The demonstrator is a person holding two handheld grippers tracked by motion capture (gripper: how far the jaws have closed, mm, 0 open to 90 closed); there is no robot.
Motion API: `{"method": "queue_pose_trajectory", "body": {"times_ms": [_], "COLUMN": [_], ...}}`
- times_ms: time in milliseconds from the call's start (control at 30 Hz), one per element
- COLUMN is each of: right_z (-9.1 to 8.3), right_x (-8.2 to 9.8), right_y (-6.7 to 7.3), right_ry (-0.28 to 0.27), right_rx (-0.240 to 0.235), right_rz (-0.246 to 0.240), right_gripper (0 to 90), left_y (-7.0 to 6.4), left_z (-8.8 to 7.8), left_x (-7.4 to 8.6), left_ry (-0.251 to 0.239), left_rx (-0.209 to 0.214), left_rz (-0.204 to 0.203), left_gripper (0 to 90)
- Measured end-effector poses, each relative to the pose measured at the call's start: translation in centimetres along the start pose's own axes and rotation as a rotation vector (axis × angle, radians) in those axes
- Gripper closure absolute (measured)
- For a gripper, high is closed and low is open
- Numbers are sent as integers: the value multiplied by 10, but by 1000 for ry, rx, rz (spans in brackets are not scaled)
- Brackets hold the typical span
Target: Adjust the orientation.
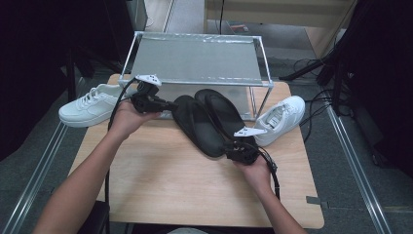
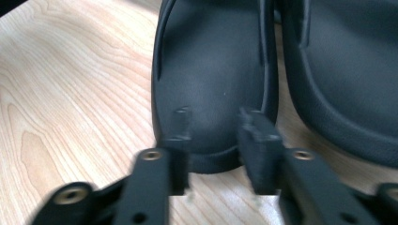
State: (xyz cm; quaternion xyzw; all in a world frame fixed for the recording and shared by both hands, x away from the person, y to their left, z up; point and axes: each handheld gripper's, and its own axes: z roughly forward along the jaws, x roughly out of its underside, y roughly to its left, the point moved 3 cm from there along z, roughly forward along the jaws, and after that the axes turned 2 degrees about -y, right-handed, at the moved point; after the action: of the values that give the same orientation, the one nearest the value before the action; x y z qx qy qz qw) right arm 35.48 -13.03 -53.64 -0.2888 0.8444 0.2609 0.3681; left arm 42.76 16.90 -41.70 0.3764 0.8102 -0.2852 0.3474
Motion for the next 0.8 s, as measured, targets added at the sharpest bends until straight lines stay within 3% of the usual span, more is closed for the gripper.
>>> {"method": "queue_pose_trajectory", "body": {"times_ms": [200, 300, 500, 567, 733, 800], "right_z": [2, 0, -2, -3, 1, 1], "right_x": [4, 5, 8, 9, 11, 10], "right_y": [-3, -5, -4, -5, -5, -4], "right_ry": [29, 45, 73, 80, 101, 97], "right_rx": [-4, -9, -4, -1, 6, 9], "right_rz": [8, 9, -6, -10, -10, -13], "right_gripper": [859, 889, 900, 899, 891, 891], "left_y": [3, 5, 8, 15, 30, 36], "left_z": [-4, -6, -9, -10, -6, -3], "left_x": [-24, -36, -58, -69, -82, -84], "left_ry": [12, 15, 11, 10, 17, 22], "left_rx": [-25, -32, -48, -71, -114, -113], "left_rz": [36, 46, 78, 86, 74, 63], "left_gripper": [900, 900, 899, 899, 899, 899]}}
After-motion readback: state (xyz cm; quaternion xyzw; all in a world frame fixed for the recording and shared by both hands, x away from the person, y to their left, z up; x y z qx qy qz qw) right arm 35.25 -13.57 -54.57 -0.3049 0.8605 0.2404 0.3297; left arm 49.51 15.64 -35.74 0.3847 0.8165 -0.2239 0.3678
